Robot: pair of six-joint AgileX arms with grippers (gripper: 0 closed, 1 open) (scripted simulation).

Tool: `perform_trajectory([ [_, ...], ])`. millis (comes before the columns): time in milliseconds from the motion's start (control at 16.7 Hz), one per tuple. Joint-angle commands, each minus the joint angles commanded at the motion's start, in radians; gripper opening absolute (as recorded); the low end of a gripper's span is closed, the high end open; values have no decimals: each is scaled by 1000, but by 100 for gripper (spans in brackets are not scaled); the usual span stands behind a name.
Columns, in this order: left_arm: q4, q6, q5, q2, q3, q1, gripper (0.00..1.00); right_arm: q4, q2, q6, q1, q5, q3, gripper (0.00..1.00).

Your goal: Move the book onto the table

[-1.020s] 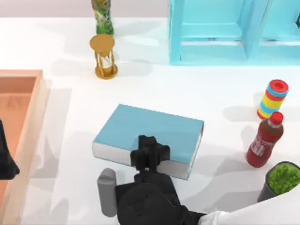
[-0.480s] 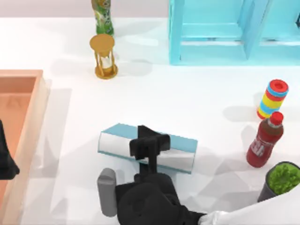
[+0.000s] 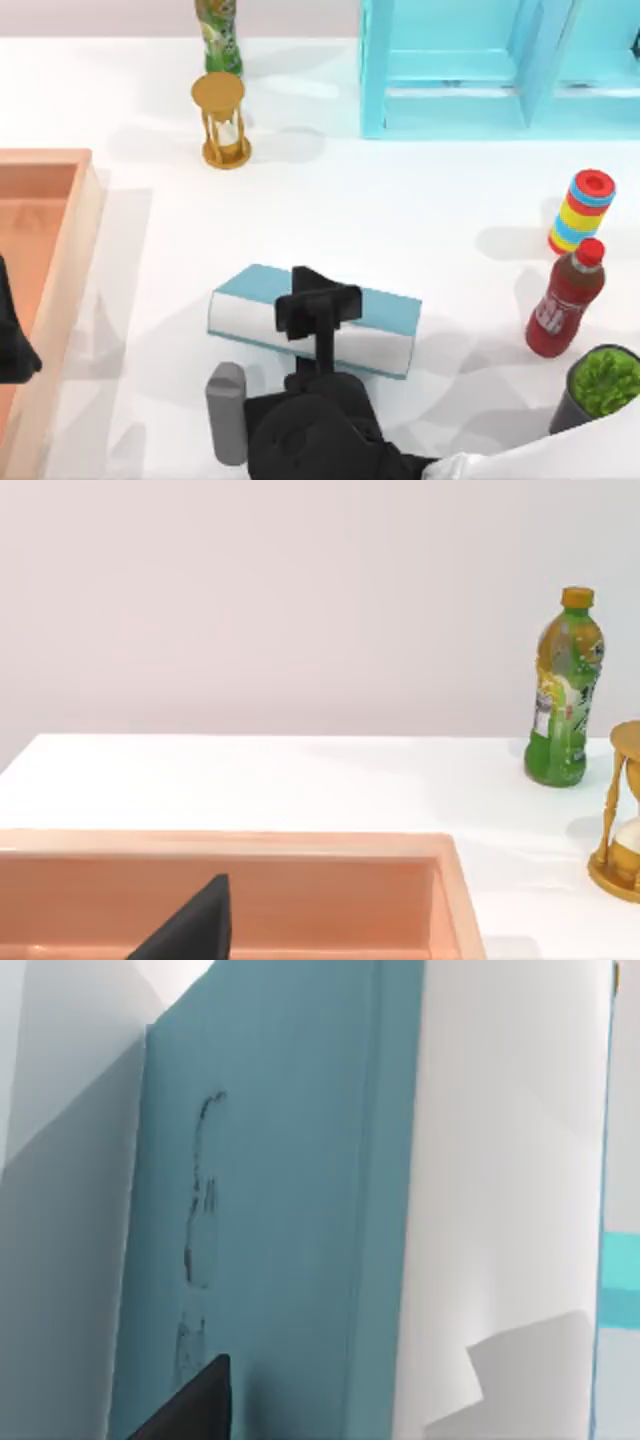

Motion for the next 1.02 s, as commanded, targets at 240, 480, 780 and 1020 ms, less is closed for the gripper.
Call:
perform_trajectory([
  [240, 0, 0, 0, 0, 0, 0, 100, -132, -9, 148, 116, 45, 25, 100],
  [480, 0, 0, 0, 0, 0, 0, 100, -404, -26, 385, 291, 120, 65, 100],
  [780, 0, 0, 0, 0, 0, 0, 100, -757, -41, 652, 434, 223, 109, 100],
  [1020, 0, 0, 0, 0, 0, 0, 100, -935, -56, 784, 461, 299, 140, 100],
])
